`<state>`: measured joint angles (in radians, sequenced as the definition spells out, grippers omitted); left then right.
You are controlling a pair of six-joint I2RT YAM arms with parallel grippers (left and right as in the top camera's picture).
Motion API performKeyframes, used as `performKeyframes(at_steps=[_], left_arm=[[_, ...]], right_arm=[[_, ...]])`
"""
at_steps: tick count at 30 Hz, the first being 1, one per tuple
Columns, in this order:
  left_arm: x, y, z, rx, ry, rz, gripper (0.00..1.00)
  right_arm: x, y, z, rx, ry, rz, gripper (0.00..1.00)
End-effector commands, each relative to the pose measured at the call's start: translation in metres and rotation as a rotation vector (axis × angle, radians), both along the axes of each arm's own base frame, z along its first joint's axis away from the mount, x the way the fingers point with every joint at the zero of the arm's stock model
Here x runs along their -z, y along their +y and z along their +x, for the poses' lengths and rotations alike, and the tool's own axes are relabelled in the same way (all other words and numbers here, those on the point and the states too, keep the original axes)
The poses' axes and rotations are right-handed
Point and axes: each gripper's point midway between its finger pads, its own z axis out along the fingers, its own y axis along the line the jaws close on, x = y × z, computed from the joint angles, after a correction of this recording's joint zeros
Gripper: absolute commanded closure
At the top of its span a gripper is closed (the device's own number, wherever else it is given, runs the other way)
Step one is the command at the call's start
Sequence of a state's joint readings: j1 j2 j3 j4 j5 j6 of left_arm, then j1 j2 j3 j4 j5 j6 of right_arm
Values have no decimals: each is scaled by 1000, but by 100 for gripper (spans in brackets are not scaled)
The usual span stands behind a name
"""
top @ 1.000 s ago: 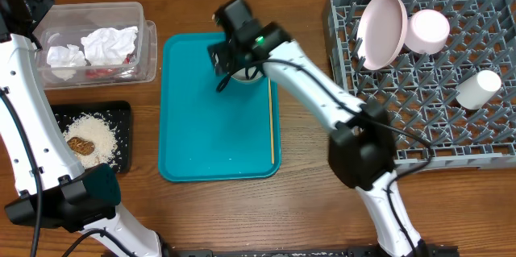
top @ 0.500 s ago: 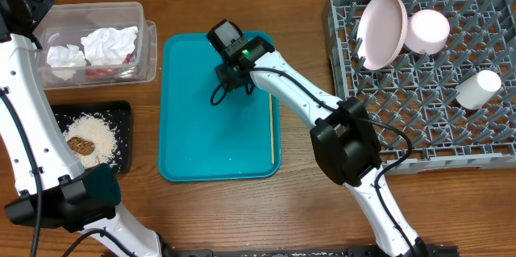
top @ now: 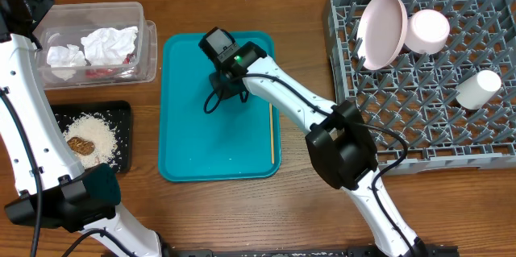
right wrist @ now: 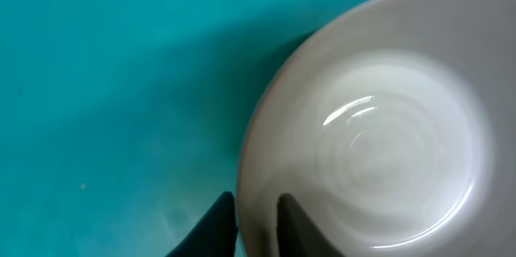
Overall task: Sort waste into correct bins and load items into the dishwasher
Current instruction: 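Reach the right gripper to the white bowl on the teal tray and grasp, then lift the white bowl and carry it right over the dish rack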
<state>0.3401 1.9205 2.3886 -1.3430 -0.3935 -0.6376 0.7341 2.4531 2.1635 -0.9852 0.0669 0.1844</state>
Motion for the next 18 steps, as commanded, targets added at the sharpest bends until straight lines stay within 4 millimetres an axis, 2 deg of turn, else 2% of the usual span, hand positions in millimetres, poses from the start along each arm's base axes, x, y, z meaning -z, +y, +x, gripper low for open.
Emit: performKeyframes(at_steps=[1,4,6,8,11,15,16,18], left_arm=[[3,-3,3,-5,-2,-5,0],[3,-3,3,-5,-2,-5,0],[3,-3,3,-5,-2,-5,0],[3,-3,3,-5,-2,-5,0],[3,-3,3,-5,-2,-5,0],[3,-3,3,-5,-2,-5,0],[3,-3,3,-5,-2,-5,0],[3,-3,3,-5,-2,-5,0]], right_arm=[[-19,4,0,5,-21,25,94],[-38,4,0,7,-45,48,96],[-60,4,2,24,-71,81,96],[-90,1,5,39,-107,118,96],[-156,-16,14,96,-178,197,96],[-257,-65,24,177,-289,332,96],[-282,-84,26,198,-312,375,96],[-319,-126,29,243,-342,445,96]])
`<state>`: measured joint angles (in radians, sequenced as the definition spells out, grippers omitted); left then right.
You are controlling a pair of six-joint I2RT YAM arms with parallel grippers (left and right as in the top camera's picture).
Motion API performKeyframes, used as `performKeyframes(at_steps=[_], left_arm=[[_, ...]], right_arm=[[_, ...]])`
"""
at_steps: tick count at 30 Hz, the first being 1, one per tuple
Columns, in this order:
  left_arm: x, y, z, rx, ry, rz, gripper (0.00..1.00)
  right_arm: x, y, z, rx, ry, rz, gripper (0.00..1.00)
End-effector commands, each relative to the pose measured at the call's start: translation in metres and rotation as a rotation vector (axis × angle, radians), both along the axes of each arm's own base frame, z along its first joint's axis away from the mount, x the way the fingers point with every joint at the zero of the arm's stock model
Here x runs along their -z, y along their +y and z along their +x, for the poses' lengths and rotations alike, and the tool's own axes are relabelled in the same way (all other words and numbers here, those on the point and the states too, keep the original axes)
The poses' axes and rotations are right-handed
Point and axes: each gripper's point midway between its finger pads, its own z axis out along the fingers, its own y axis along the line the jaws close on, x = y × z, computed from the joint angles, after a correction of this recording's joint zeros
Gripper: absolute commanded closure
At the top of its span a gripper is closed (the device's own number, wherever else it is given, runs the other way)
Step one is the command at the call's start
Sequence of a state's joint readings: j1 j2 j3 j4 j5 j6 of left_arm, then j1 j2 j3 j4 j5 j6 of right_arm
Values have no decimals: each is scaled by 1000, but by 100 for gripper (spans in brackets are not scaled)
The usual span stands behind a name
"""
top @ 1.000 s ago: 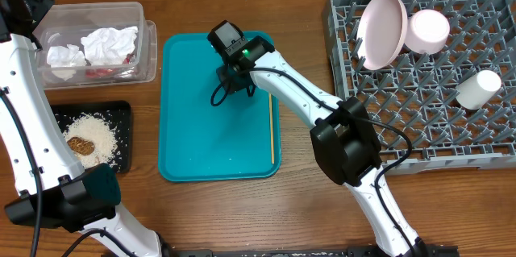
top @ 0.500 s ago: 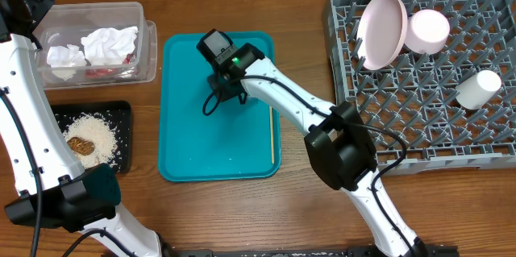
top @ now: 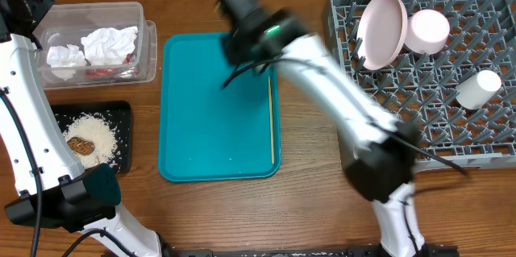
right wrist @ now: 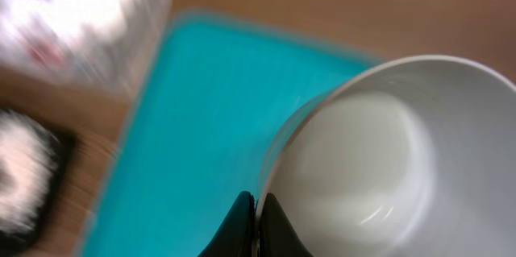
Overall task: Sort waste into correct bins and load items into the dishwasher
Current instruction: 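Lift the white bowl and carry it right over the dish rack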
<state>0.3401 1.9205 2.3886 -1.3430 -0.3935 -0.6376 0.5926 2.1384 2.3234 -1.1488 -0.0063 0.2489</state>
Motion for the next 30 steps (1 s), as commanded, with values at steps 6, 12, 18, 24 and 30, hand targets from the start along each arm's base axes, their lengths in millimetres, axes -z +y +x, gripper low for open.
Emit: performKeyframes(at_steps=[6,12,18,24,30], left_arm=[[3,-3,3,-5,-2,-5,0],[3,-3,3,-6,-3,-5,0],[3,-3,3,-5,-2,-5,0],[3,-3,3,-5,-2,-5,0],[3,-3,3,-6,-3,-5,0]], right_arm=[[-159,-223,0,254,-117,399,96],[-146,-352,-29,339,-1,680,96],[-112,-402,-60,352,55,866,96],[-70,-392,-61,250,66,1056,96],[-28,-388,-57,207,50,1149,96]])
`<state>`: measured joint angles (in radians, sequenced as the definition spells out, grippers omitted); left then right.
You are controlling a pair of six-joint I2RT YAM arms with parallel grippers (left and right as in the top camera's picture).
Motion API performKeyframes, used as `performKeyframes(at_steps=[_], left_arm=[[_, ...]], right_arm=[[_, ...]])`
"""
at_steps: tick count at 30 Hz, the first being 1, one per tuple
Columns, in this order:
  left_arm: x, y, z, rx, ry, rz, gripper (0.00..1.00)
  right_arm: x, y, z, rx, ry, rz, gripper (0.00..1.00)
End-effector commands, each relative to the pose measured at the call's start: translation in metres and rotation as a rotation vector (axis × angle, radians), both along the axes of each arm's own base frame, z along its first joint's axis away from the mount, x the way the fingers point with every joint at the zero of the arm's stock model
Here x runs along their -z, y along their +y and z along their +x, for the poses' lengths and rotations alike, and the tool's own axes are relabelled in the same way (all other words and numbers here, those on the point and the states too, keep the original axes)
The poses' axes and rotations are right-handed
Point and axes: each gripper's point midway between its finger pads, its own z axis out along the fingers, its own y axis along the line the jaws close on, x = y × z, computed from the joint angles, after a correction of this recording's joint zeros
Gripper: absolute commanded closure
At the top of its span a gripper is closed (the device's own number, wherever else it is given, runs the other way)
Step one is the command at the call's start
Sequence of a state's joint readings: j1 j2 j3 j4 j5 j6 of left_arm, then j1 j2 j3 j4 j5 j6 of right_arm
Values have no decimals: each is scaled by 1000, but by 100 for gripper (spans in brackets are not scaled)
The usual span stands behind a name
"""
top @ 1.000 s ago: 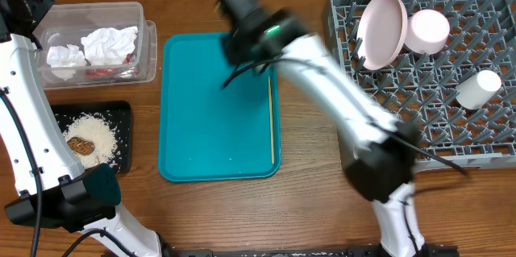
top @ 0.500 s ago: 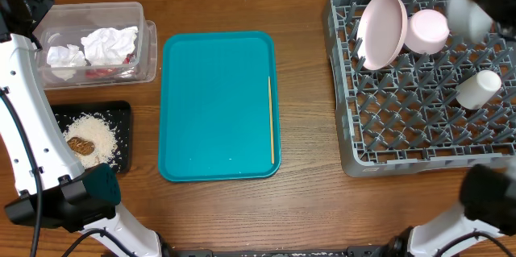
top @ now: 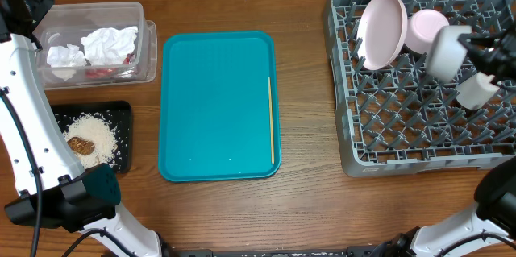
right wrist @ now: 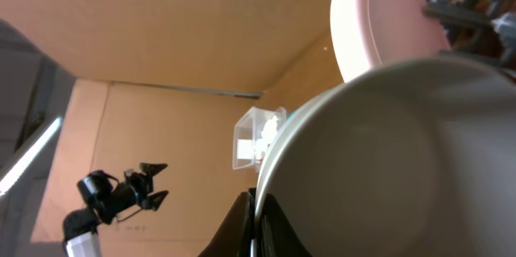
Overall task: Sort waste into correct bins and load items into the dishwasher
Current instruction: 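Lift the white bowl and carry it right over the dish rack, then lower the bowl into the rack and release it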
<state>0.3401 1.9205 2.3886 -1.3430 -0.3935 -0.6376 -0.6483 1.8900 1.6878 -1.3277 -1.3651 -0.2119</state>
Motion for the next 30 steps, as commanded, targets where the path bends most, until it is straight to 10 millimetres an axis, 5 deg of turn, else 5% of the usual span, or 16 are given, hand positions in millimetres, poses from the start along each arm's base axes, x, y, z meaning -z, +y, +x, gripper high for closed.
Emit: performKeyframes(at_steps=[1,12,23,30], left_arm=[[3,-3,3,-6,-3,-5,0],[3,-3,3,-6,-3,-5,0],[3,-3,3,-5,-2,-5,0],[3,-3,3,-5,-2,-5,0]], right_arm=[[1,5,-3,-16,-92,77,96],[69,8,-6,13,72,105,96],[50,17,-7,-18,19,214,96],[67,48,-2,-80,111,153,96]])
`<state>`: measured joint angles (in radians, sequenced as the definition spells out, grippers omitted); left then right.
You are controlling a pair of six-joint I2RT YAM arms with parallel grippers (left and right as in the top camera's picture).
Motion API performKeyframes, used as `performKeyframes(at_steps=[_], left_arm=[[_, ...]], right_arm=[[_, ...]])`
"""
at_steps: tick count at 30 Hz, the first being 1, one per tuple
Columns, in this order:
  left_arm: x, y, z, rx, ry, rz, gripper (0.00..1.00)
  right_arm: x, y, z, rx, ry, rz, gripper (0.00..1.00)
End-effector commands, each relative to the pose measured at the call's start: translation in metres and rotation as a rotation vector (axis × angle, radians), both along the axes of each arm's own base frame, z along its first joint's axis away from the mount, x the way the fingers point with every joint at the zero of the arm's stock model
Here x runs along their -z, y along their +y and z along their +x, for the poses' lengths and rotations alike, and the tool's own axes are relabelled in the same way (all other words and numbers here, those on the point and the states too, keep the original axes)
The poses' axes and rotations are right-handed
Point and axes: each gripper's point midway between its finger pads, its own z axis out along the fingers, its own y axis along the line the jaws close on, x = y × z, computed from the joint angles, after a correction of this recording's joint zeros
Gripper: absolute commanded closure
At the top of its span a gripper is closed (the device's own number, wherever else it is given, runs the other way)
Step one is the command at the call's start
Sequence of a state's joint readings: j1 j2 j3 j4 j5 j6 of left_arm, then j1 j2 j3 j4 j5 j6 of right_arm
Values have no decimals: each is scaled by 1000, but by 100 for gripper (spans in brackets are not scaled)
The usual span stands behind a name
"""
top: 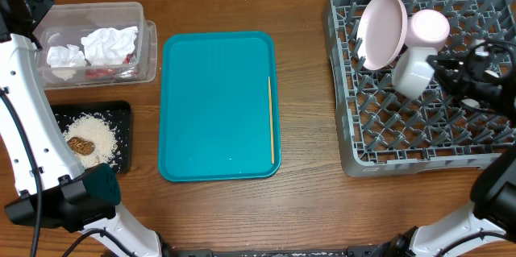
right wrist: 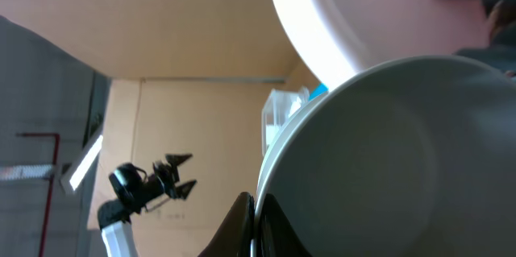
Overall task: Sort waste into correct bins and load items into the dishwasher
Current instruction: 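Lower the bowl into the rack and release it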
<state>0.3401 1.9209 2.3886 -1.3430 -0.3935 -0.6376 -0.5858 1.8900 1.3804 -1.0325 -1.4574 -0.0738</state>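
My right gripper (right wrist: 254, 202) is shut on the rim of a white bowl (top: 409, 72), one finger inside and one outside. It holds the bowl tilted on its side over the grey dish rack (top: 419, 140), just below the pink bowl (top: 381, 28) and the pink cup (top: 430, 26) standing in the rack. In the right wrist view the white bowl (right wrist: 403, 160) fills the lower right, with the pink bowl (right wrist: 339, 23) close above it. My left gripper (right wrist: 173, 174) hangs raised at the far left, fingers apart and holding nothing.
A teal tray (top: 214, 64) lies mid-table with a thin wooden stick (top: 271, 120) along its right side. A clear bin (top: 137, 15) with crumpled paper stands at the back left. In front of that bin sits a black tray (top: 119, 112) of rice and food scraps.
My right gripper has moved the white bowl left and lower, from beside the pink cup to just under the pink bowl. The small white cup in the rack is now hidden behind my arm.
The right gripper stood on the teal tray with its fingers astride the white bowl's rim. Then it was shut on the rim and held the bowl above the tray's back edge. Later the bowl hung over the rack by the pink cup, and now it is lower beside the pink bowl.
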Motion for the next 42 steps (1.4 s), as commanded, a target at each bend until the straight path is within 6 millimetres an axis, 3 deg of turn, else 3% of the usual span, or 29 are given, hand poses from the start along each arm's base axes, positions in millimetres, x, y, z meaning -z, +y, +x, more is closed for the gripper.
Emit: performKeyframes(at_steps=[1,7,18,26,34,42], left_arm=[[2,-3,3,-6,-3,-5,0],[2,-3,3,-6,-3,-5,0],[2,-3,3,-5,-3,-5,0],[2,-3,3,-5,-3,-5,0],[2,-3,3,-5,-3,-5,0],[2,-3,3,-6,-3,-5,0]], right_arm=[[10,15,3,-31,66,-25,96],[36,-1,10,36,205,-120,96],[33,-28,9,109,224,-119,96],[46,-64,5,220,319,-201,96],[48,-81,0,265,330,-205,96],[47,-101,0,323,410,-305,83]])
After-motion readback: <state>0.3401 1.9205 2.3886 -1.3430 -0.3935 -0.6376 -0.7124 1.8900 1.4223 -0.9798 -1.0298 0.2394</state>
